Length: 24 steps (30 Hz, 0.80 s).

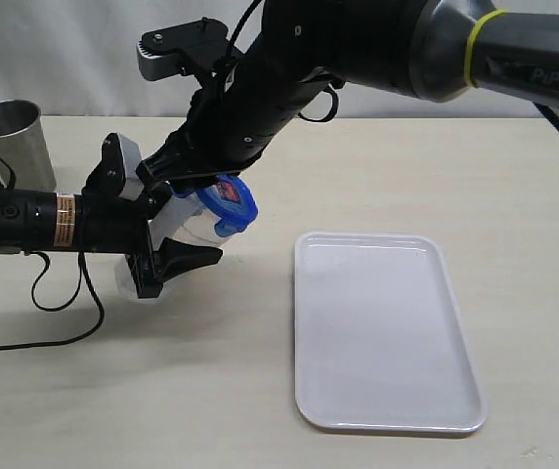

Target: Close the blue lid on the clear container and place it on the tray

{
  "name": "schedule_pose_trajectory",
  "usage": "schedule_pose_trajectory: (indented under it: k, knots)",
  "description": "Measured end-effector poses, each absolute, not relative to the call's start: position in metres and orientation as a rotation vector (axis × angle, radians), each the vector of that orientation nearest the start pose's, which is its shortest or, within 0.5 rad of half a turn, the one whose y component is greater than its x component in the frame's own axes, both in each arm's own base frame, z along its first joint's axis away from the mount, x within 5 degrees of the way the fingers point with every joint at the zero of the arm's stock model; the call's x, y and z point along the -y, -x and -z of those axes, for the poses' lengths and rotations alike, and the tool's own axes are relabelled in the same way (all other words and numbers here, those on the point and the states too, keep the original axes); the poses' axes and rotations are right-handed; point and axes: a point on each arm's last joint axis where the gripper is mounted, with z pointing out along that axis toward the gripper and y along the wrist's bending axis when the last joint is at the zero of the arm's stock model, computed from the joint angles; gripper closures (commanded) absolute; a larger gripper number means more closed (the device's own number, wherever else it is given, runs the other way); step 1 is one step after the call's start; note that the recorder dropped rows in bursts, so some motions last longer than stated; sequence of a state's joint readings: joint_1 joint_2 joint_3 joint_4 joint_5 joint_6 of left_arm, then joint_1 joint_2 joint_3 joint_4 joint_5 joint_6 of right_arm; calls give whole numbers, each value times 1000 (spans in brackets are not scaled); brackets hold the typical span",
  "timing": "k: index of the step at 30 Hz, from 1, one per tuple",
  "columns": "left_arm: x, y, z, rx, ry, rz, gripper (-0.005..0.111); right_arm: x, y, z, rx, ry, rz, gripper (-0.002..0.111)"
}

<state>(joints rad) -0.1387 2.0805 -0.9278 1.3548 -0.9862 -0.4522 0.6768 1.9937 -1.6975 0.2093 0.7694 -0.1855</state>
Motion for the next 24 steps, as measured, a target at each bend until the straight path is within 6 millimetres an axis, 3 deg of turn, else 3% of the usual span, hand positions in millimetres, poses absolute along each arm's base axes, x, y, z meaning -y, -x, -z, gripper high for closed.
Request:
schedule_pose_trajectory:
  k: [9, 18, 24]
  knots:
    - [121, -339, -106, -1636, -1235, 724, 107, -298, -342, -261, -2380, 993, -429, 83]
    - [121, -339, -106, -1636, -1235, 724, 107, -309, -332, -262, -2305, 1093, -220, 83]
    - [121, -339, -106, -1636, -1235, 724, 107, -310, -331, -263, -2305, 1082, -202, 83]
